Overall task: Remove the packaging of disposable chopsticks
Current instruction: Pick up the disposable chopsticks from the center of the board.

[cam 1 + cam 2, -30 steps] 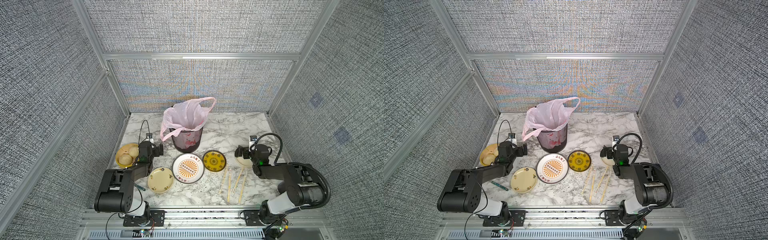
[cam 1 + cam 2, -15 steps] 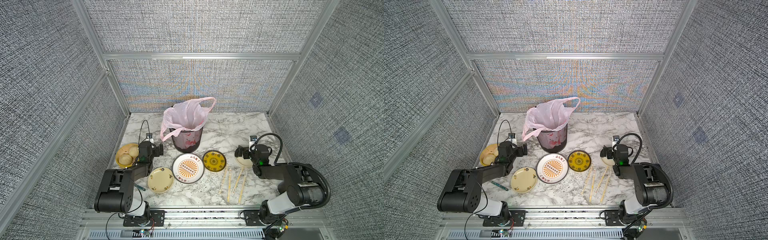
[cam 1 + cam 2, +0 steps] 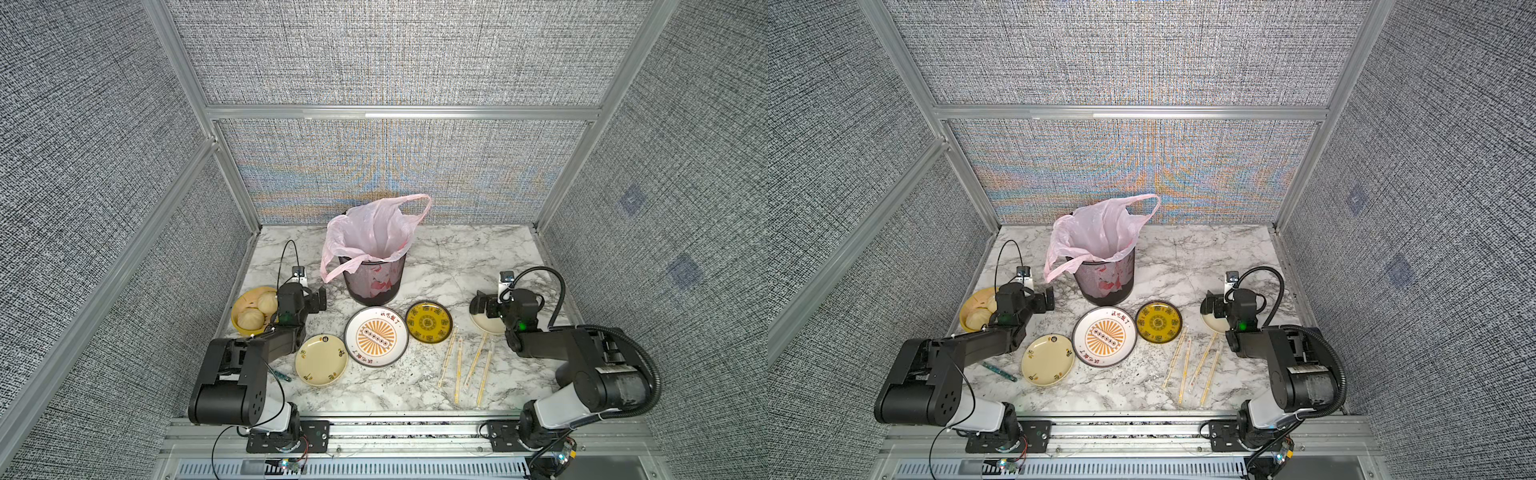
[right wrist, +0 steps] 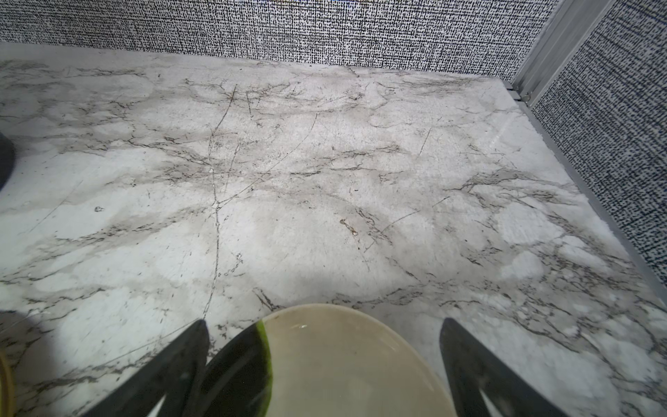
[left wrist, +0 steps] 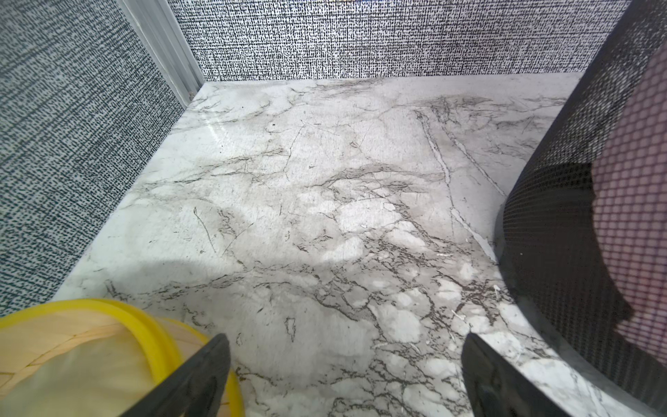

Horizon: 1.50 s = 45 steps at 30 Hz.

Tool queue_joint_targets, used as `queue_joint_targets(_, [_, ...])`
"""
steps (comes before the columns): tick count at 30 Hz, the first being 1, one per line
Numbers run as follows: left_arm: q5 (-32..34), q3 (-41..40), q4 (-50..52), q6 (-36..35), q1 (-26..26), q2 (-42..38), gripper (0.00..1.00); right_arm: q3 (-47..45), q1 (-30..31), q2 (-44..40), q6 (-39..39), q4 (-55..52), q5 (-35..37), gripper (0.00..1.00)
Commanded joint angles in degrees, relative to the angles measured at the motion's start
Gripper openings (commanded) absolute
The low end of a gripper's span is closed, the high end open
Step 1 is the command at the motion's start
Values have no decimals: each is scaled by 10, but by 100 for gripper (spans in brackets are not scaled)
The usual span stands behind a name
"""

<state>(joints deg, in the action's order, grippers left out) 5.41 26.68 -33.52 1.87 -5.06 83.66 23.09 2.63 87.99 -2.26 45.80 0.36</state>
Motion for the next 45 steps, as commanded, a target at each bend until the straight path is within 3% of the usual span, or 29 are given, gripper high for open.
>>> queue_joint_targets(1, [4, -11, -19, -3, 0, -25, 100, 5, 0, -9, -8, 6, -11, 99])
queue_joint_targets(12, [26, -67, 11, 16, 0, -188, 100, 77, 10, -146, -4, -223, -92, 99])
queue_joint_targets(20, [15, -42, 160, 77, 0, -305, 100, 133, 9, -212, 181, -330, -170, 99])
queue_joint_targets(23, [86, -59, 202, 197, 0, -391, 100, 175, -5, -203, 303, -460, -163, 99])
queue_joint_targets(25, [127, -66, 248, 286, 0, -458, 100, 167, -20, -188, 314, -439, -271, 99])
queue_joint_targets(28, [55, -80, 244, 313, 0, -518, 100, 137, -41, -148, 362, -307, -448, 99])
queue_joint_targets(30, [11, -89, 252, 352, 0, -540, 100, 123, -45, -138, 397, -248, -492, 99])
queue_joint_targets(32, [-37, -105, 232, 355, 0, -563, 100, 123, -26, -159, 375, -283, -453, 99])
queue_joint_targets(33, [-58, -113, 224, 361, 0, -575, 100, 143, -7, -177, 327, -360, -412, 99])
queue_joint_targets(35, [-87, -127, 219, 397, 0, -600, 100, 174, 48, -219, 261, -473, -303, 99])
queue_joint_targets(38, [-189, -134, 184, 395, 0, -624, 100, 182, 114, -290, 221, -544, -142, 99])
queue_joint_targets(42, [-292, -108, 204, 387, -7, -632, 100, 102, 115, -382, 265, -479, -108, 99])
queue_joint_targets(45, [-340, -86, 229, 377, -23, -621, 100, 73, 101, -426, 277, -470, -154, 99])
